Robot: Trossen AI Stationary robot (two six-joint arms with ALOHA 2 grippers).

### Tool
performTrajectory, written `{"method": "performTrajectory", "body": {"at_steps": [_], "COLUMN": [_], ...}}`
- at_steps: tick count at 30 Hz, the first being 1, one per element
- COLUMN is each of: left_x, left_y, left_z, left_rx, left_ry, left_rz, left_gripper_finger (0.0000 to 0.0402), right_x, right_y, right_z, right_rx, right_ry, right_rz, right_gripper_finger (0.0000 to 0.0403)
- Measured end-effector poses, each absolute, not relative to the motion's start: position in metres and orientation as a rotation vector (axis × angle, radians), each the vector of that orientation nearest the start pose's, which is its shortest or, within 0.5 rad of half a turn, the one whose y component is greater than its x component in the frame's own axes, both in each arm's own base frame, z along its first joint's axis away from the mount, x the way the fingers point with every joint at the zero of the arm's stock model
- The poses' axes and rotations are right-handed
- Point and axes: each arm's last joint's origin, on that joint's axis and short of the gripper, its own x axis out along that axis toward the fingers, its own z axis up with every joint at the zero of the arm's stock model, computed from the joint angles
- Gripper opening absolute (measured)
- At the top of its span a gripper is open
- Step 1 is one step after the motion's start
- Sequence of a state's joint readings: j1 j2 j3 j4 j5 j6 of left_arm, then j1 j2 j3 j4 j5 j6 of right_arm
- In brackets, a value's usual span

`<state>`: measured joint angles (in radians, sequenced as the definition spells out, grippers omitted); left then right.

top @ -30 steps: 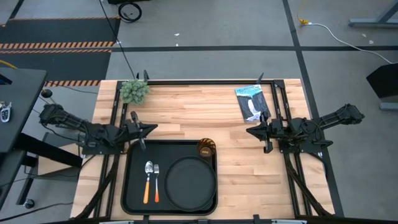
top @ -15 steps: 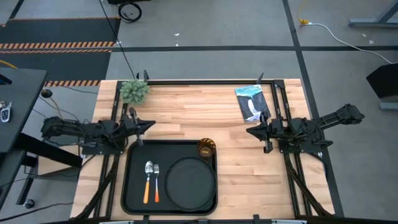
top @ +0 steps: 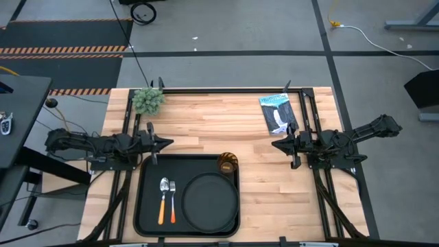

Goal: Pick and place plate/cup/fork/spoon on tray
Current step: Return to Home Position

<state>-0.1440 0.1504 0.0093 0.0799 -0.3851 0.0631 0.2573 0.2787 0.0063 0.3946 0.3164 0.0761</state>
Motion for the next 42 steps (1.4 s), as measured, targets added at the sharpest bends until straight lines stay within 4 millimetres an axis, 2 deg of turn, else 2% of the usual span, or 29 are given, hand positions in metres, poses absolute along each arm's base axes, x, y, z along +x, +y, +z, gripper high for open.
{"method": "performTrajectory", "body": {"at_steps": [3, 10, 16, 42], "left_x": [0.1054, 0.1055, 0.1058, 0.1058], "left_y": [-0.0044, -0.0044, -0.0044, -0.0044], "left_z": [0.1613, 0.1615, 0.1633, 0.1639], "left_rx": [0.05, -0.157, -0.159, -0.161], "left_ry": [0.074, 0.044, 0.025, 0.016], "left_rz": [0.237, 0.243, 0.242, 0.242], "left_gripper_finger": [0.0004, 0.0013, 0.0027, 0.0026], "right_x": [0.1114, 0.1114, 0.1114, 0.1114], "right_y": [0.02, 0.02, 0.02, 0.02], "right_z": [0.1796, 0.1796, 0.1796, 0.1796], "right_rx": [0.111, 0.11, 0.11, 0.111], "right_ry": [-0.119, -0.119, -0.119, -0.119], "right_rz": [-0.055, -0.055, -0.055, -0.054], "right_gripper_finger": [0.0022, 0.0022, 0.0022, 0.0022]}}
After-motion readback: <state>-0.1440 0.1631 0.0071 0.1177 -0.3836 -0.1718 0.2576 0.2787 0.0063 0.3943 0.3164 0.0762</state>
